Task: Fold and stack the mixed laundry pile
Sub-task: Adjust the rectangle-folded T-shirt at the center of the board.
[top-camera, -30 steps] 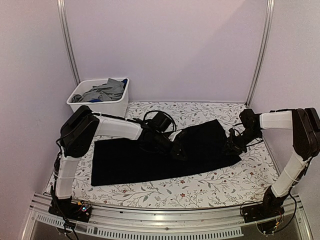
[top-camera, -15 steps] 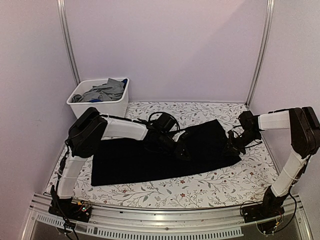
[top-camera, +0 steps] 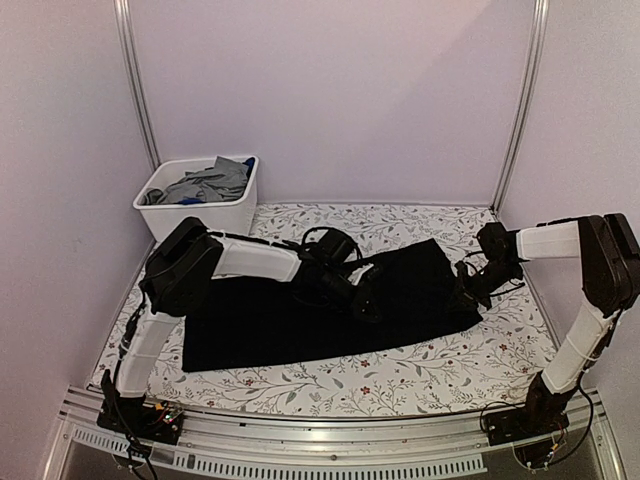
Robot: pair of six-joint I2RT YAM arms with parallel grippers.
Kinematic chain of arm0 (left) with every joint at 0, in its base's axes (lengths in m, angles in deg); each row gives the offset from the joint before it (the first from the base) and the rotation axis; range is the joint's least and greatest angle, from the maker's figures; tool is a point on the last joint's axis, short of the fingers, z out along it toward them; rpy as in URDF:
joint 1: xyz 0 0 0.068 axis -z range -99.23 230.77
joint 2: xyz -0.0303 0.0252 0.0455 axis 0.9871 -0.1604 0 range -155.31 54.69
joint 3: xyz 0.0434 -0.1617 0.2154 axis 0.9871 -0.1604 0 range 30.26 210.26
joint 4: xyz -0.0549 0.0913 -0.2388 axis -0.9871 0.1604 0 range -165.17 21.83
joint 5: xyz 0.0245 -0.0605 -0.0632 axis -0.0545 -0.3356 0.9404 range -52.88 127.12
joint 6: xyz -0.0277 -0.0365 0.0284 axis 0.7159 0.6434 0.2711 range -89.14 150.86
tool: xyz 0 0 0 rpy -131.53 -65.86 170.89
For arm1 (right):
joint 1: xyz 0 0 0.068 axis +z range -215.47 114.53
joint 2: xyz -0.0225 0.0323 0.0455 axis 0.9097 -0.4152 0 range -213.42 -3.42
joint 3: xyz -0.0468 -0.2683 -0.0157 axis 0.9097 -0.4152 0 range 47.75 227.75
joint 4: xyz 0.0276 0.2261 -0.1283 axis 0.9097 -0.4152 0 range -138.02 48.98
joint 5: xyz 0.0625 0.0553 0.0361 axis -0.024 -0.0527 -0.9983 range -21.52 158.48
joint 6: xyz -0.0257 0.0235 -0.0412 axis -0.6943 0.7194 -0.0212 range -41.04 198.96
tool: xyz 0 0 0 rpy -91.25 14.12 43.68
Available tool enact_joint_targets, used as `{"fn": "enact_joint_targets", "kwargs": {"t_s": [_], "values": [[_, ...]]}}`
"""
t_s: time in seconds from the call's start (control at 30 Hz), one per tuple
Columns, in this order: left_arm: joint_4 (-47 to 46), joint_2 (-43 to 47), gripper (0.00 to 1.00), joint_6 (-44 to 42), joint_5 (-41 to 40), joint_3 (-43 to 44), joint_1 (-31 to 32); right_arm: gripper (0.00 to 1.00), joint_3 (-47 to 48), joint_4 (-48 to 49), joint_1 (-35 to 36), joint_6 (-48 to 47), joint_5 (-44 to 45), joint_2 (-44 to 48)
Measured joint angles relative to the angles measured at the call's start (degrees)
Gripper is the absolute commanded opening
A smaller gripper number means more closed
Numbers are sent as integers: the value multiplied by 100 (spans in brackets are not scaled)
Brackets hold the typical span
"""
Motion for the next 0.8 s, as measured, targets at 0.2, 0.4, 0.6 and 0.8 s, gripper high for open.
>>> {"fn": "enact_joint_targets", "kwargs": {"t_s": [0.2,0.4,0.6,0.8], "values": [[22,4,0,-17,-31,-11,7,0,2,-83,0,0,-2,72],[-26,313,0,-81,-96,-391,9,0,37,-280,0,-2,-11,330],[-83,765,0,-162,-120,-623,13,0,-81,-398,0,-4,-7,662],[-33,828,0,-264,-26,-632,24,0,-476,-424,0,0,9,846]]}}
